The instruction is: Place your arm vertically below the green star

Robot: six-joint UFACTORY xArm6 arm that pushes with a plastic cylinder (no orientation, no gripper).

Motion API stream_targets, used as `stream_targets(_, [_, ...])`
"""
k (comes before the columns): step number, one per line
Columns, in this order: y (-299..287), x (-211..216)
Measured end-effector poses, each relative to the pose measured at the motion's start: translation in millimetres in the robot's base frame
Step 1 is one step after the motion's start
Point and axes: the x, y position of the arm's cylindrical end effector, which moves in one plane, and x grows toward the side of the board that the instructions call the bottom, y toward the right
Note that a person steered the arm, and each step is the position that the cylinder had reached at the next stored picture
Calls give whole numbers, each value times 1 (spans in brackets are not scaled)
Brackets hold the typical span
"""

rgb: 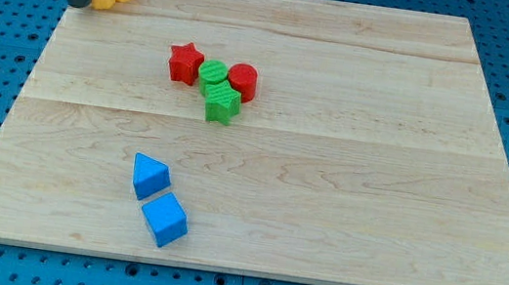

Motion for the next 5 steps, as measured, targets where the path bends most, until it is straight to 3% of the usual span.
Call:
stream_targets(1, [5,-7])
stream_targets(2, [16,32])
stream_targets(5, [169,223])
